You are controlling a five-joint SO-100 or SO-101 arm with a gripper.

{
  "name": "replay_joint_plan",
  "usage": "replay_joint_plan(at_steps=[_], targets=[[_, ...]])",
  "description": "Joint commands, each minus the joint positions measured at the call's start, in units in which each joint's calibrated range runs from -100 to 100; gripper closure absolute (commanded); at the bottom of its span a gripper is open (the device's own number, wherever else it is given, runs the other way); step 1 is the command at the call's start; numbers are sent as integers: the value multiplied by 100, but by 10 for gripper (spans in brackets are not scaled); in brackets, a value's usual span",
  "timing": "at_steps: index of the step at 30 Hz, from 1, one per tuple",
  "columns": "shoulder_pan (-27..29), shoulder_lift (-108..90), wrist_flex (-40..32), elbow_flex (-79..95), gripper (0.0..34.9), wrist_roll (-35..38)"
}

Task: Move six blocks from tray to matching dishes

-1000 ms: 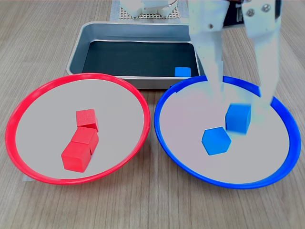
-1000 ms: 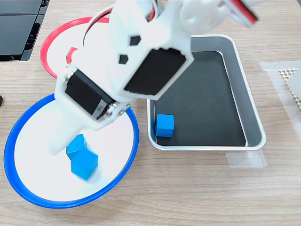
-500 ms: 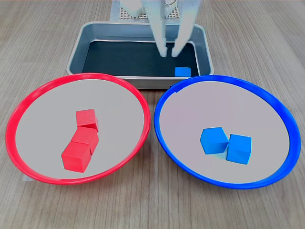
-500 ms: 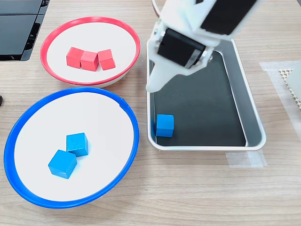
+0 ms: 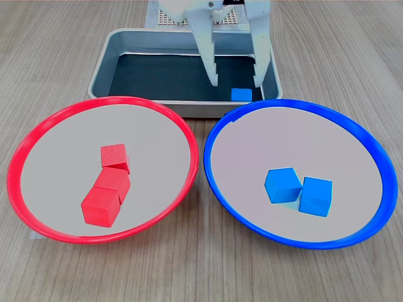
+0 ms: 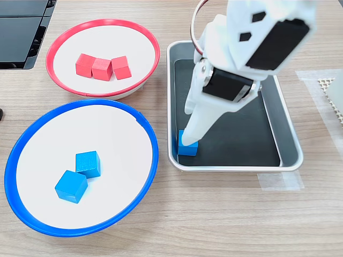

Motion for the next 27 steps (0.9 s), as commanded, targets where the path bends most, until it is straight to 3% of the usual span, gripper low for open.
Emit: replay_joint_plan(at_steps=[1,6,8,9,10,11,12,14,18,20,23,27], targets=[[-74,174,-178,-36,178,-20],[-93,515,-351,19,177,10],[-103,618,-425,28,192,15],[-103,652,-442,28,216,15],[-121,686,-467,19,302,29],[-121,703,-467,1,334,29],[-121,703,-409,-27,343,29],[-74,626,4,-227,346,34],[29,319,1737,-1237,347,-49],[-93,268,2323,-2029,347,-503],[-347,515,1894,-2922,347,-1441],[-394,1249,400,-3386,347,-2168]])
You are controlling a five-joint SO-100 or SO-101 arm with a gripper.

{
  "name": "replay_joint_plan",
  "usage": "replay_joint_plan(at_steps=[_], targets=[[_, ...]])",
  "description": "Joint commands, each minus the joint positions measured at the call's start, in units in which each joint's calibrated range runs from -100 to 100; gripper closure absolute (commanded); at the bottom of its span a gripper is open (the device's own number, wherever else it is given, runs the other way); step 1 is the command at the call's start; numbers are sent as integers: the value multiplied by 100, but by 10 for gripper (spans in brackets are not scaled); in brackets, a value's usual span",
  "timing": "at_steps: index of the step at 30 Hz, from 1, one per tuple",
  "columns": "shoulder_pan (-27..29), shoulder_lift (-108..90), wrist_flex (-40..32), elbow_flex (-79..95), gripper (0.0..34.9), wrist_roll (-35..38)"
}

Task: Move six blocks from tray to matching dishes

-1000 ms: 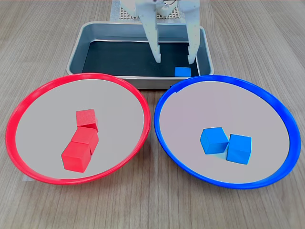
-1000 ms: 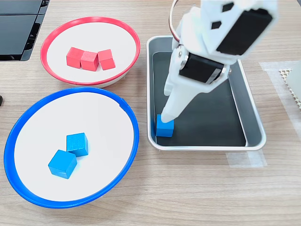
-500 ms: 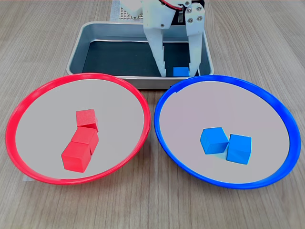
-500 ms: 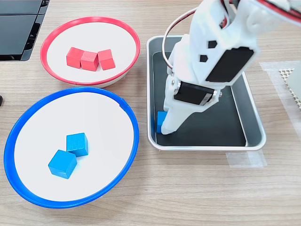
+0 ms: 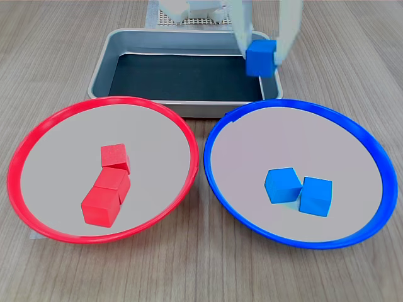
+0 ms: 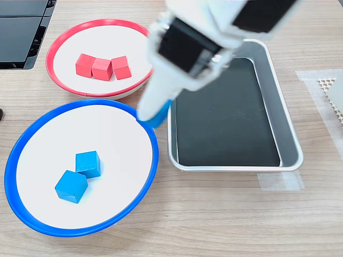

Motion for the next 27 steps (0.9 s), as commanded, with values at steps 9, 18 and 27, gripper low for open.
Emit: replay_joint_plan(at_steps=[9,18,27], targets=[[-172,1002,-2133,83,161,-195],[91,-1659,-3041,2368,347,-713],[986,-5796,-4320,6182,349,-2388]])
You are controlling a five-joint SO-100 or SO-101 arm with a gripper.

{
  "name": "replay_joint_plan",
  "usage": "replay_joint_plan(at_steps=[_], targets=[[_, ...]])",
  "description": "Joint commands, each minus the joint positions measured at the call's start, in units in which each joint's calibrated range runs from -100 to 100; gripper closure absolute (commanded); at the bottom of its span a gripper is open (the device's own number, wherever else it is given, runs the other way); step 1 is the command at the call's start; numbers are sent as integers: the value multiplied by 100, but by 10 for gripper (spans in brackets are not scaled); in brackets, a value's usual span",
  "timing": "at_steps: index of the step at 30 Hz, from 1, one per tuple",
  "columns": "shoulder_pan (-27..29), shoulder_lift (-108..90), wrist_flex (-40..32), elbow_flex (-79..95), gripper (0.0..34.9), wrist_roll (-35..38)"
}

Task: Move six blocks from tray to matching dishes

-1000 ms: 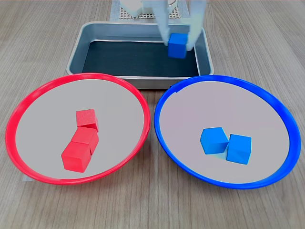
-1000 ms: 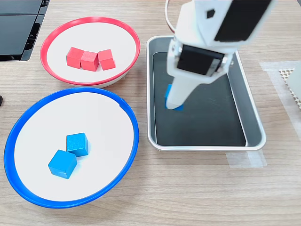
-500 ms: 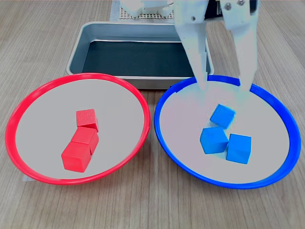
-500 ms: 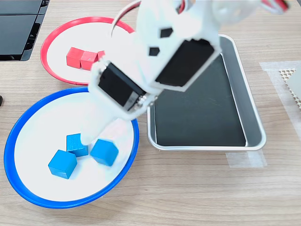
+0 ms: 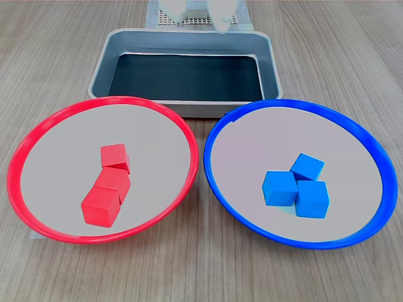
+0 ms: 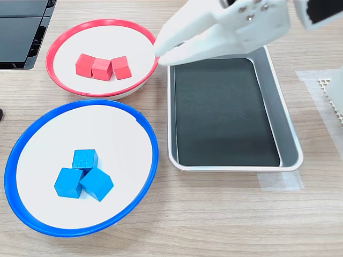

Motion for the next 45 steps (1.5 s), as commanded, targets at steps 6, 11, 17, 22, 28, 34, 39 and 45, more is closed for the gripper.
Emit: replay_joint_plan(at_steps=[6,11,17,22,28,34,39,45], targets=[[520,-3426,516,2658,349,-381],[520,-4331,1399,3049,349,-454],[548,-4748,2266,3049,349,-532],[596,-4808,2629,3049,349,-801],[643,-4808,2638,3049,347,-825],[643,-4808,2638,3049,346,-830],[643,-4808,2638,3049,346,-830],[643,-4808,2638,3049,346,-830]])
